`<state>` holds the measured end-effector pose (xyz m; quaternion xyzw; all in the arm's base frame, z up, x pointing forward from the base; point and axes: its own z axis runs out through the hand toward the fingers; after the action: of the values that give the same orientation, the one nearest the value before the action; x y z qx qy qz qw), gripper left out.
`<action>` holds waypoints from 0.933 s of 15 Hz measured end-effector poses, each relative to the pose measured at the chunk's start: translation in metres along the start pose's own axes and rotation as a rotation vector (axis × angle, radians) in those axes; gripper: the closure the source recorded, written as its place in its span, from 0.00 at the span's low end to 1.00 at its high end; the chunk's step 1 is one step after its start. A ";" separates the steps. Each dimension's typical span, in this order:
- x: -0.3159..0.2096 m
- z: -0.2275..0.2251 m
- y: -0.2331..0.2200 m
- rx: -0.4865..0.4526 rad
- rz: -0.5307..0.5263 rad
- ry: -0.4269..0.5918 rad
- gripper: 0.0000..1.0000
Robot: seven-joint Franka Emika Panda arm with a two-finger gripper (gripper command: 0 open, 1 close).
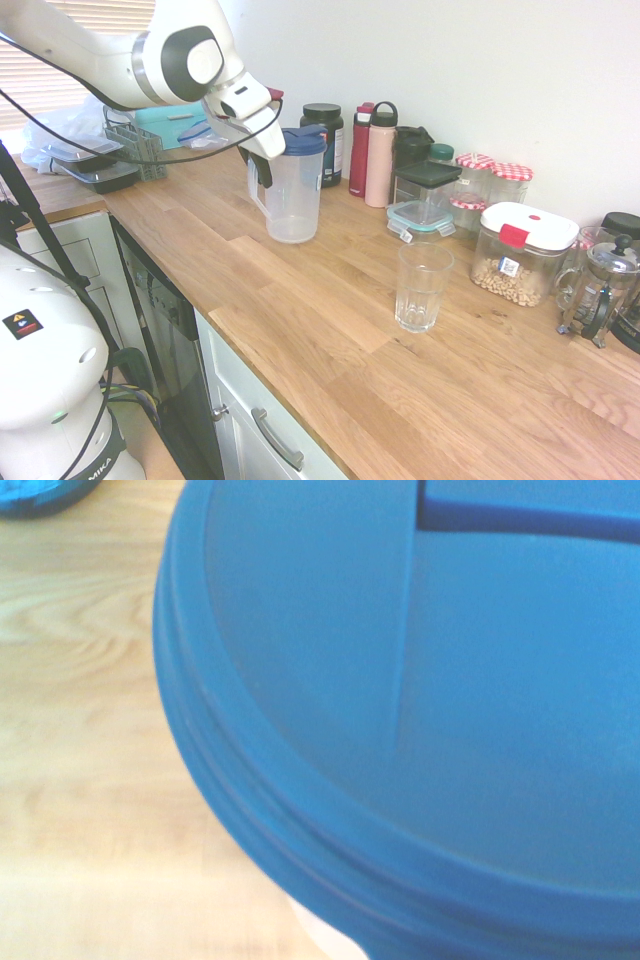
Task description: Pour me some water
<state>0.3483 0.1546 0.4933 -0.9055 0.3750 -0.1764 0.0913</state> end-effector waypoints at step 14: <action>0.142 -0.070 0.243 -0.011 -0.530 -0.190 1.00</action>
<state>0.2570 -0.1192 0.5209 -0.9849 0.1160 -0.1063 0.0719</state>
